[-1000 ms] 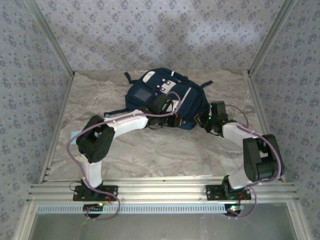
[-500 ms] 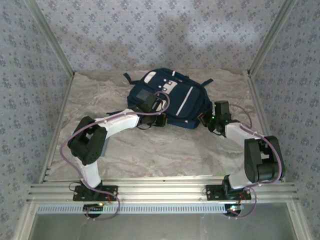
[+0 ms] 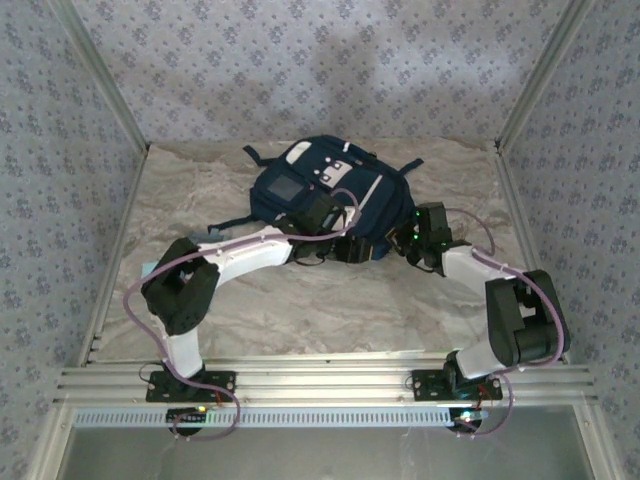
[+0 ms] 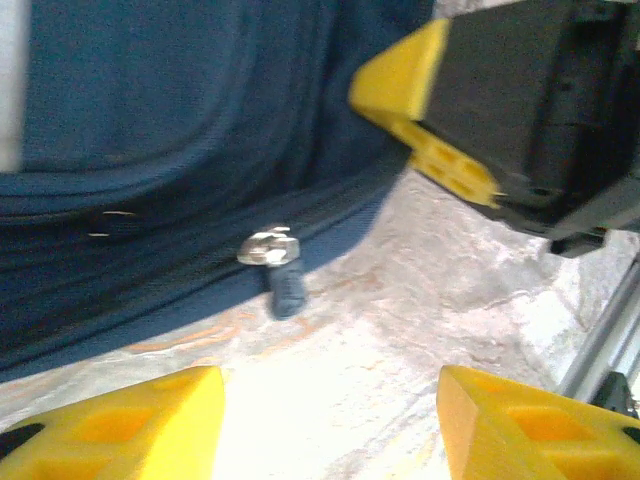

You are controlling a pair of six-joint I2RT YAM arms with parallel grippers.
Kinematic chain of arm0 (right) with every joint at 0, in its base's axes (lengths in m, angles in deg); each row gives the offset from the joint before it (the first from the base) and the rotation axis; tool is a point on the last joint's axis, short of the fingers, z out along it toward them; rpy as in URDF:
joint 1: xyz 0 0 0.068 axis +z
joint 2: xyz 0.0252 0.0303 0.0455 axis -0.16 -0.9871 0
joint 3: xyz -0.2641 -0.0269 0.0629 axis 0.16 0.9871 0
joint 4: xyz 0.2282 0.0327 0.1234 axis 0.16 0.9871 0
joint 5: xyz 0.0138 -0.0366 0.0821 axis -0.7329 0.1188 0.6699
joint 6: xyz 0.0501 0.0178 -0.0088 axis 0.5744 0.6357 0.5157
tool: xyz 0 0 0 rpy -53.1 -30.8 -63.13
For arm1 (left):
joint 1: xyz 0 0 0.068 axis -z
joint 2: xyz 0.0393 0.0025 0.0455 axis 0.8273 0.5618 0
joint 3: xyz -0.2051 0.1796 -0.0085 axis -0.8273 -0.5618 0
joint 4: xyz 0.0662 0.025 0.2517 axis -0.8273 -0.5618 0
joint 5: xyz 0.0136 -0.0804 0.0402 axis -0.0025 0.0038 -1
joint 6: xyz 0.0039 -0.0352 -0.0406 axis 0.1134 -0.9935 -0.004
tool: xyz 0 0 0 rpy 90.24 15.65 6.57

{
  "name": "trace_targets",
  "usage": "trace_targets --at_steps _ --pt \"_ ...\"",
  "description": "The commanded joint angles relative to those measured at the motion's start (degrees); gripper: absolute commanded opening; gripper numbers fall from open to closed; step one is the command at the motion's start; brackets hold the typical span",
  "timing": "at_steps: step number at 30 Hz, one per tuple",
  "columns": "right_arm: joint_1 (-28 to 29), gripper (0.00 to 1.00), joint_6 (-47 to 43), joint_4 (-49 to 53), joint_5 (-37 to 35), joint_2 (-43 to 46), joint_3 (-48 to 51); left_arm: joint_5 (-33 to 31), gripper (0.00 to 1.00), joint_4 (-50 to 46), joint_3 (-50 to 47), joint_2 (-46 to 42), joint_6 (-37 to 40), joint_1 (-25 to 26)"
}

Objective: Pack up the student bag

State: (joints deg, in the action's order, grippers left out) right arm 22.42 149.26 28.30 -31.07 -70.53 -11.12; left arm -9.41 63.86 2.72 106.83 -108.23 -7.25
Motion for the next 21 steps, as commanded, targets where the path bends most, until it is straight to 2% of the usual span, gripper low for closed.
trace_targets --at_steps 1,10,16,21 --pt "1.23 0.0 1.61 -4.95 0.47 -0.45 -2.22 -1.41 0.58 -1.5 3.62 2.35 -1.74 0.68" --pt "2.61 0.0 3.54 -7.01 1.25 -2.13 -3.35 -5.22 0.57 -3.31 6.95 6.95 -0.71 0.99" --pt "2.93 0.0 4.69 -8.34 1.71 -2.55 -3.03 -12.59 0.55 -6.45 8.71 8.64 -0.77 0.93" --pt "3.06 0.0 4.94 -8.82 2.4 -3.14 -3.47 -15.49 0.46 -5.37 8.55 9.94 -2.76 0.82"
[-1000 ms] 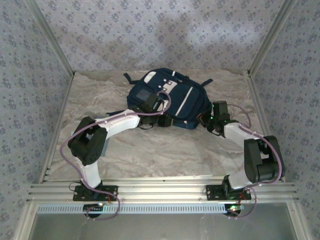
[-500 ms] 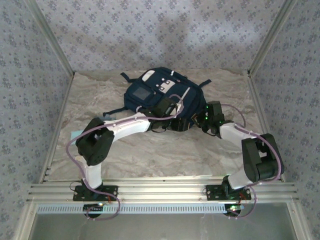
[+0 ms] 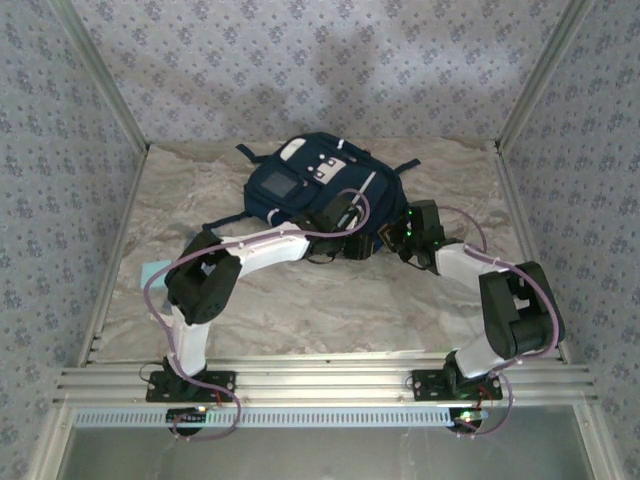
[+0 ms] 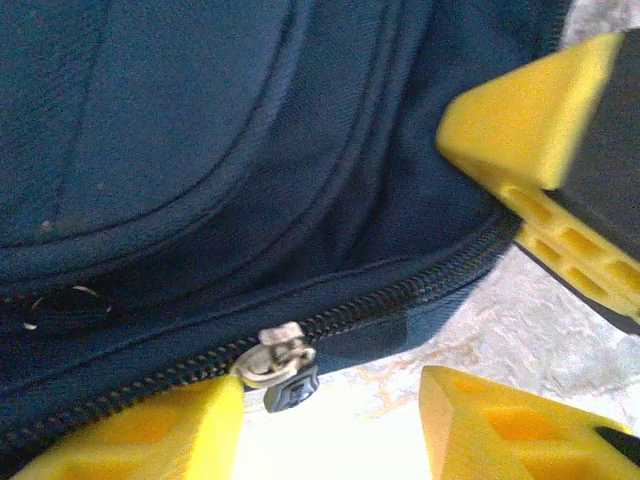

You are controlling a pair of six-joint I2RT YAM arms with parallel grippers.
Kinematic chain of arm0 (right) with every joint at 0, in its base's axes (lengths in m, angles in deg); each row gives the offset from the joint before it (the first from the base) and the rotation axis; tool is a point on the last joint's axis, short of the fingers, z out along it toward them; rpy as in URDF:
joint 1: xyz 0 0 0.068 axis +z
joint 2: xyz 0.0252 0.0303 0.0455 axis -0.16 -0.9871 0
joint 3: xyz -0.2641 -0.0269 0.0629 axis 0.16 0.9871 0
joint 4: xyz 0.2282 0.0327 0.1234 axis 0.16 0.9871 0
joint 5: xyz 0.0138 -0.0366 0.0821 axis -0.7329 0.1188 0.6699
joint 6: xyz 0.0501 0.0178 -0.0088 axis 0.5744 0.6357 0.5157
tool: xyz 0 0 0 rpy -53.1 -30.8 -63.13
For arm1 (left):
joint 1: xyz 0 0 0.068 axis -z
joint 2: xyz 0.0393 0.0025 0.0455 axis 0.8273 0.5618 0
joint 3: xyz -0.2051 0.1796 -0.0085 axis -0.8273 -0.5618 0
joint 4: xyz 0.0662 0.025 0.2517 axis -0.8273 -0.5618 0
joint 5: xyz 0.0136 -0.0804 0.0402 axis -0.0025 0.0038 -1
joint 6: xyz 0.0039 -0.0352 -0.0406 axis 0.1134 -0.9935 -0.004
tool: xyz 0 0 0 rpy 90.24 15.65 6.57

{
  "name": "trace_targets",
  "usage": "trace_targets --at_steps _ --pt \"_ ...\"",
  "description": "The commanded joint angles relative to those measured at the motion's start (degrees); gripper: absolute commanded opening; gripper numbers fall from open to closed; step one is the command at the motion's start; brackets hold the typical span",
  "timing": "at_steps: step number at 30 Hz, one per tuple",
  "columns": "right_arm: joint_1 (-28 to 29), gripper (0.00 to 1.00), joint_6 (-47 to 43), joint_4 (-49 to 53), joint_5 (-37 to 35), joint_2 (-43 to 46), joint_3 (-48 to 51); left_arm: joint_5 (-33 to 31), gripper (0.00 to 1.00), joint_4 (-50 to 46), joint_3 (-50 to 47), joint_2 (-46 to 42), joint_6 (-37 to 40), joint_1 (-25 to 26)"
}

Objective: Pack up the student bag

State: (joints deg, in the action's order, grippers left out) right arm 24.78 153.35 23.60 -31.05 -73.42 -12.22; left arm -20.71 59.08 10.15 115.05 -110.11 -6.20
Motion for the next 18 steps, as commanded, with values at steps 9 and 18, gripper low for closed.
trace_targets --at_steps 9,18 --pt "0.69 0.0 1.5 -5.14 2.77 0.18 -1.95 -6.79 0.17 -0.45 2.26 3.42 -1.34 -0.37" --pt "-3.06 0.0 -0.22 -4.89 1.04 0.0 0.62 -7.16 0.0 -3.09 -1.77 -0.81 0.91 -1.68"
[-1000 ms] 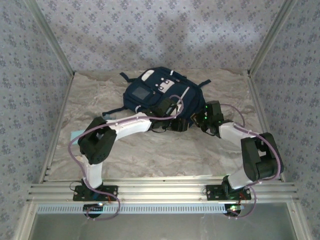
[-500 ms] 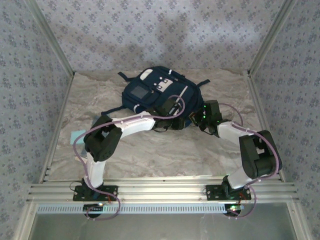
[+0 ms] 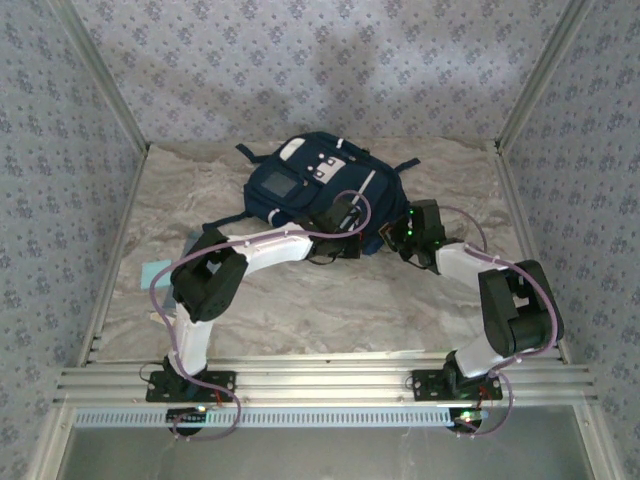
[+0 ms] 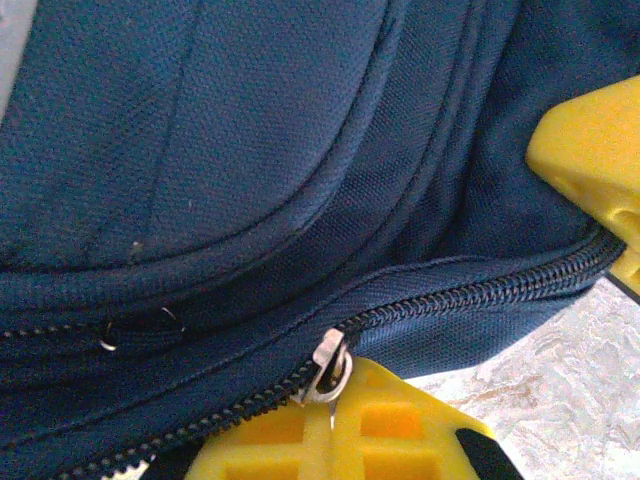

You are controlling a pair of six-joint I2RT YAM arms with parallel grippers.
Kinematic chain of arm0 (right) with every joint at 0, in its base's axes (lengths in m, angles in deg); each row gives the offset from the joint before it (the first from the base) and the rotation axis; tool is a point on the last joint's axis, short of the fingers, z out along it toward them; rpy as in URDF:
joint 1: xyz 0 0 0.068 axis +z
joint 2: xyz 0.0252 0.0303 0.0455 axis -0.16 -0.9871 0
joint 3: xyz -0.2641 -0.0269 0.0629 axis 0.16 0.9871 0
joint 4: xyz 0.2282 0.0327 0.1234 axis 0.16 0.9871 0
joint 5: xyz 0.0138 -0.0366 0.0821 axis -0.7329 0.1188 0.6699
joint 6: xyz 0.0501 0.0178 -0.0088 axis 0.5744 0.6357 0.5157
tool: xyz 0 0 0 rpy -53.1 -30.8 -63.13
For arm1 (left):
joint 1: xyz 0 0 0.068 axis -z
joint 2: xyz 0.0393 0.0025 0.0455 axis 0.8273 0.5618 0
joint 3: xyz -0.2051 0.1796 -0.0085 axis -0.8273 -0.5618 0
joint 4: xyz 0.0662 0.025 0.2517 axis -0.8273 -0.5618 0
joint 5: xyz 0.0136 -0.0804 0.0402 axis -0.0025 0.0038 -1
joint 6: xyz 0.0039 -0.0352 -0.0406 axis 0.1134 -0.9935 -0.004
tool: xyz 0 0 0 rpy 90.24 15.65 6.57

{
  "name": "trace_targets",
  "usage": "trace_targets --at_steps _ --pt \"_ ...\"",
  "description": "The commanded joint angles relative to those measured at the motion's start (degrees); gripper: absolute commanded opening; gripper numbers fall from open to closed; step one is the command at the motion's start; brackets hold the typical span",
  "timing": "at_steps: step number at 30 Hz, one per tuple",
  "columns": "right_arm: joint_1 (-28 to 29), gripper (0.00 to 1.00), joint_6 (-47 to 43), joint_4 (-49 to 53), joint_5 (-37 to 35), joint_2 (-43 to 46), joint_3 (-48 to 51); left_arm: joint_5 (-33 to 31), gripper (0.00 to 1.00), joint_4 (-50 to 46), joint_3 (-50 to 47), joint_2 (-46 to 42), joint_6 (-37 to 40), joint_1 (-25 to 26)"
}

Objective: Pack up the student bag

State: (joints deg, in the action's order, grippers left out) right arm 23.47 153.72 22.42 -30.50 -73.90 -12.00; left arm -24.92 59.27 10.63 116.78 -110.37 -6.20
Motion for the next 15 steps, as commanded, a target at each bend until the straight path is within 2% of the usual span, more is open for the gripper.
trace_targets --at_steps 1,8,15 --pt "-2.41 0.0 -0.67 -3.84 0.53 0.47 0.72 -2.84 0.0 -3.39 -3.52 -3.37 1.57 -2.18" --pt "-5.0 0.0 -2.16 -2.67 0.37 1.22 1.0 -2.44 0.0 -4.36 -9.73 -7.82 2.82 -5.74" --pt "-6.0 0.0 -2.93 -1.26 0.08 2.35 1.21 -4.51 0.0 -5.61 -11.66 -9.84 4.0 -7.87"
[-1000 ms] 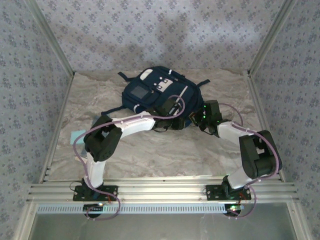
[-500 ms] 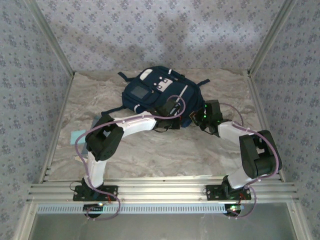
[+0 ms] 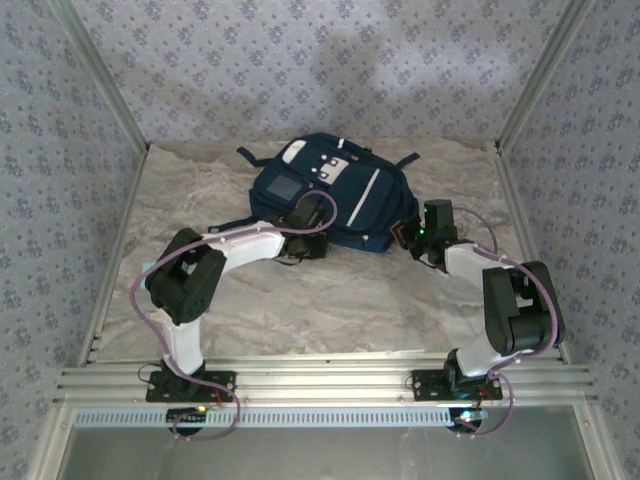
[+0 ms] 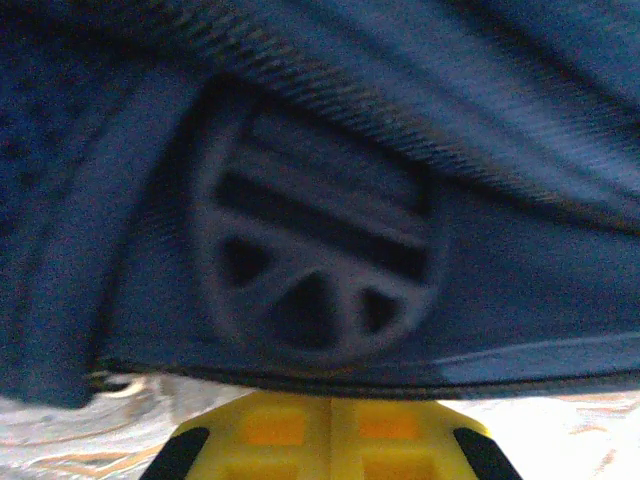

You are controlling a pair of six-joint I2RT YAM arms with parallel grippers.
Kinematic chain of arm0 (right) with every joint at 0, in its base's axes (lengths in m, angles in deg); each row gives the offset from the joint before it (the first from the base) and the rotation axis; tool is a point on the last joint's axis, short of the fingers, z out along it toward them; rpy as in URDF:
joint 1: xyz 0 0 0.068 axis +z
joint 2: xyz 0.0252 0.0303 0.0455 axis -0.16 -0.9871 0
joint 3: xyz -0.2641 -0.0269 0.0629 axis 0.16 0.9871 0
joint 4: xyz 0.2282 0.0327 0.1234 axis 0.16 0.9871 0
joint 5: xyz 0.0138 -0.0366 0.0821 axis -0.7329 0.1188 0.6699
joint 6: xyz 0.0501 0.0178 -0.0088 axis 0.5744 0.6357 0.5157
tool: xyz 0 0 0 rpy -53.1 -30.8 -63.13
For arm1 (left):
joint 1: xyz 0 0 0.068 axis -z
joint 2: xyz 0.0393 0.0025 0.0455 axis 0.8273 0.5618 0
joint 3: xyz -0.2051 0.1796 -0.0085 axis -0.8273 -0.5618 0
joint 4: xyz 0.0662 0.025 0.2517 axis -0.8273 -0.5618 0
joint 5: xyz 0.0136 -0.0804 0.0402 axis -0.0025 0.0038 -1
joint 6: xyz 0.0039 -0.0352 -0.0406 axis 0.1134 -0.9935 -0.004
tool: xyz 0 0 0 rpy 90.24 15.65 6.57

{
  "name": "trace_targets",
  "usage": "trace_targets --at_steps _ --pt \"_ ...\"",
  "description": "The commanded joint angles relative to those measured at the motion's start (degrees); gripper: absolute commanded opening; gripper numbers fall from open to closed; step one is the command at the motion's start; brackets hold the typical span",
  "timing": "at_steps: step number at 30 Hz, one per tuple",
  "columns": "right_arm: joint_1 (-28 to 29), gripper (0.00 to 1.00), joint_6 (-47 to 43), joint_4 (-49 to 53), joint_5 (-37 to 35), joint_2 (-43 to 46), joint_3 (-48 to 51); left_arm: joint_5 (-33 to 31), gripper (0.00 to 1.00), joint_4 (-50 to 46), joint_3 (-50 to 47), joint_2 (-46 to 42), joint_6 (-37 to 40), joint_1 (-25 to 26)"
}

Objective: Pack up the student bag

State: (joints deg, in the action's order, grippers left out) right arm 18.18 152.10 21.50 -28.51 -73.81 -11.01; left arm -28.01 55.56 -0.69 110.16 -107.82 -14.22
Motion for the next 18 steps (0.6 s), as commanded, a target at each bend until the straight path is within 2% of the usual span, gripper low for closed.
trace_targets --at_steps 1,6,7,11,12,14,18 --pt "-0.64 0.0 -1.24 -0.37 -1.77 2.32 0.14 -1.06 0.0 -1.71 -0.43 -3.41 1.59 0.09" --pt "0.71 0.0 -0.54 -0.82 -1.72 2.13 -0.41 5.16 0.0 1.67 0.33 -3.41 1.12 0.86" --pt "1.24 0.0 0.1 -1.41 -1.5 1.91 -0.42 6.24 0.04 2.75 0.44 -3.58 0.71 1.34" --pt "3.83 0.0 3.55 -4.78 -0.36 0.85 -0.57 8.37 0.38 6.54 0.55 -4.74 -0.53 4.21" --pt "4.29 0.0 3.82 -5.12 -0.51 0.72 -0.76 8.51 0.43 7.36 0.46 -5.09 -0.66 4.87" --pt "4.99 0.0 4.28 -5.64 -0.71 0.29 -1.16 8.86 0.5 9.15 0.27 -5.67 -0.57 6.26" --pt "5.35 0.0 4.83 -6.51 -0.34 -0.48 -1.98 9.91 0.56 11.1 0.53 -5.43 -0.45 7.23"
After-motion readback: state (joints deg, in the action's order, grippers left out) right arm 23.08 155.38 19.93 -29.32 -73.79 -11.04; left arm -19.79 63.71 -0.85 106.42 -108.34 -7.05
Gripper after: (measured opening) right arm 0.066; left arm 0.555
